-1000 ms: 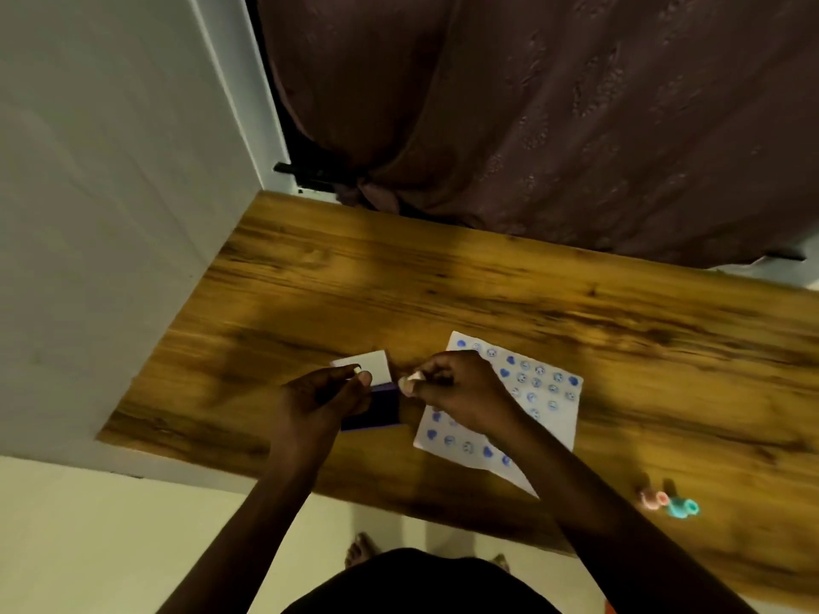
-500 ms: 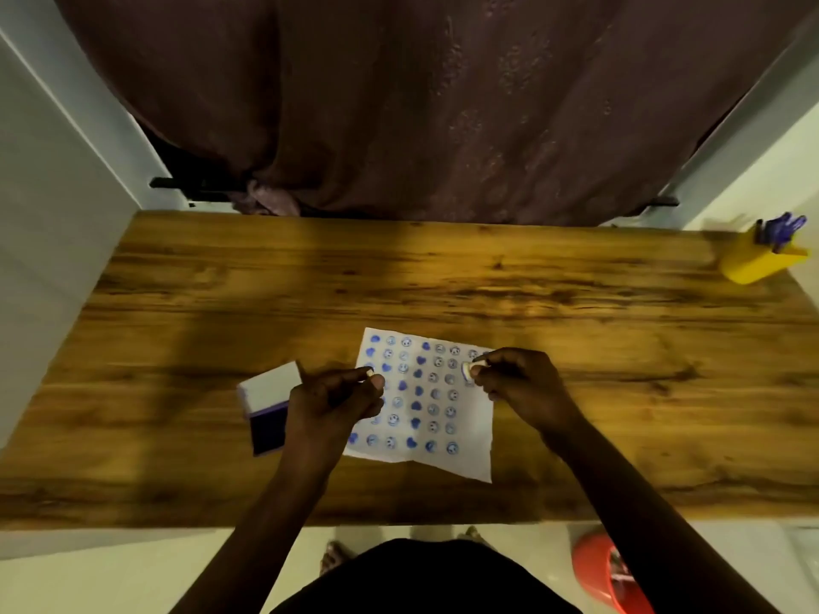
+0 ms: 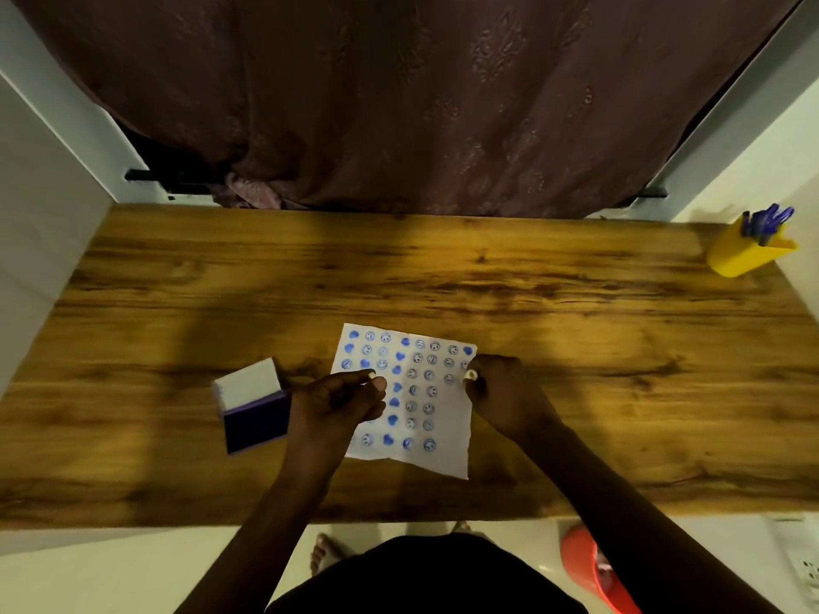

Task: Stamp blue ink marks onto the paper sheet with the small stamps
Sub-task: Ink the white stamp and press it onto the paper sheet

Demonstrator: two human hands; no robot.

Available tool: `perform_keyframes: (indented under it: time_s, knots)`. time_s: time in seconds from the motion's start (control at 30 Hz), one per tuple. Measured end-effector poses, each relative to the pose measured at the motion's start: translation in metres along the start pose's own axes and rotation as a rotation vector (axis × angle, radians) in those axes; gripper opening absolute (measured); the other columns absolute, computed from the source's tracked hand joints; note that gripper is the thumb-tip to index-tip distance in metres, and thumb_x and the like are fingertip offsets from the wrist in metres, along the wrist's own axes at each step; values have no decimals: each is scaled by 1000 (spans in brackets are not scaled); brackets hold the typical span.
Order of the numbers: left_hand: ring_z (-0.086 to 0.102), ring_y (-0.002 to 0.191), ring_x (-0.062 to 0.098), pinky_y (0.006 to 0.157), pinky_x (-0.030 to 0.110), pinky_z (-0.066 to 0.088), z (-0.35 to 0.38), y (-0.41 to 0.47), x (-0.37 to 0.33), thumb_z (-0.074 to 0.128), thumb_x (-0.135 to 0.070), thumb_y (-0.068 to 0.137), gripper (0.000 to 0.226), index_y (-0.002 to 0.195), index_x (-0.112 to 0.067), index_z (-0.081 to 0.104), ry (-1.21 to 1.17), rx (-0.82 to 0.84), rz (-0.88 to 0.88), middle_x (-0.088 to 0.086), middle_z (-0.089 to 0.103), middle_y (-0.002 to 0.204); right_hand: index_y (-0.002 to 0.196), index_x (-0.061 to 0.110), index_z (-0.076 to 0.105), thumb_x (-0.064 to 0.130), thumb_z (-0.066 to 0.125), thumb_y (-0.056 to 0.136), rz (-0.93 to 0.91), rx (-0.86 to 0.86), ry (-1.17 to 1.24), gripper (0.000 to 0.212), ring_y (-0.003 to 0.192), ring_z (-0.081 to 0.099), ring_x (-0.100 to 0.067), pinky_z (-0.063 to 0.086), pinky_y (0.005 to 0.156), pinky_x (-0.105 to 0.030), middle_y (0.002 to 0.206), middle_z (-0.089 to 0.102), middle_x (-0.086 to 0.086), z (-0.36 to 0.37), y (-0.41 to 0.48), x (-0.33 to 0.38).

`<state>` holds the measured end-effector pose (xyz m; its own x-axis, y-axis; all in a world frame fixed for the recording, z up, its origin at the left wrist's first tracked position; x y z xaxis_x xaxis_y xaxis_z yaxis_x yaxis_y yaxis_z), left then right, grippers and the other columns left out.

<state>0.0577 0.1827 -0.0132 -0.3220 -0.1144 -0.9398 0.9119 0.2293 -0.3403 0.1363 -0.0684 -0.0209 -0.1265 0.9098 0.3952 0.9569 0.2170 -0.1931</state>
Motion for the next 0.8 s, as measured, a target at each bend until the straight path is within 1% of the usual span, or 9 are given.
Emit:
perform_keyframes:
  time_s: [0.07,0.2,0.3,0.37,0.47,0.57,0.7,0.8]
  knots:
    - [83,86,24,85,44,66,1,-1,-1,85,-37,77,36,108,-19,81,-8,-1,8,3,85,96,108,16,69,36,54,100,-4,3,-41,25,95,72,-21,62,78,-38,112,75,-5,0,2,3]
    - [83,87,25,80,40,66,0,-1,-3,85,-37,75,31,103,-24,82,-28,-11,17,3,84,98,116,17,68,36,57,100,2,21,-87,28,99,72,-21,62,80,-33,118,73,-5,5,6,2]
    - [83,87,24,78,38,67,-1,0,-2,85,-35,77,28,103,-24,82,-24,-11,21,4,84,99,117,16,69,36,58,100,14,25,-111,28,100,73,-21,61,79,-30,119,74,-5,7,7,-1]
    - [83,87,24,78,37,67,-1,2,1,85,-36,78,31,105,-22,82,-12,-8,10,3,84,100,119,17,70,33,61,98,25,16,-125,28,101,73,-22,57,78,-28,119,74,-5,9,8,0]
    - [83,87,23,78,34,67,0,2,5,85,-37,77,36,108,-20,81,-10,-14,-12,2,85,99,123,16,68,29,65,96,17,37,-182,31,104,72,-21,60,83,-30,120,74,-5,13,8,3]
    - [83,86,22,75,29,66,2,3,5,86,-37,76,37,108,-20,81,-11,-19,-11,1,85,97,125,16,67,28,65,95,7,45,-198,32,106,72,-21,60,85,-31,120,73,-4,14,9,5]
    - [83,86,21,80,35,67,6,2,3,84,-37,77,38,110,-16,80,12,-9,-16,0,85,95,125,15,68,26,68,93,30,33,-203,33,105,72,-21,61,86,-32,121,73,-4,14,9,7]
    - [83,87,23,84,42,66,8,-3,0,84,-36,75,41,110,-15,80,-3,4,-22,1,85,96,122,14,69,31,66,94,49,27,-235,32,103,72,-22,62,82,-32,120,73,-6,12,8,5]
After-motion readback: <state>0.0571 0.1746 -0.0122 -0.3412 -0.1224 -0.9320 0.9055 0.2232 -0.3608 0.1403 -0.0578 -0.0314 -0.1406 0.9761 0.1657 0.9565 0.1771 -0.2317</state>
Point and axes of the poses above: each hand's wrist, its own y-axis towards the middle knuckle, its own z-axis out of the palm, x = y × z, the point moved 7 cm from there along y, towards the middle knuckle
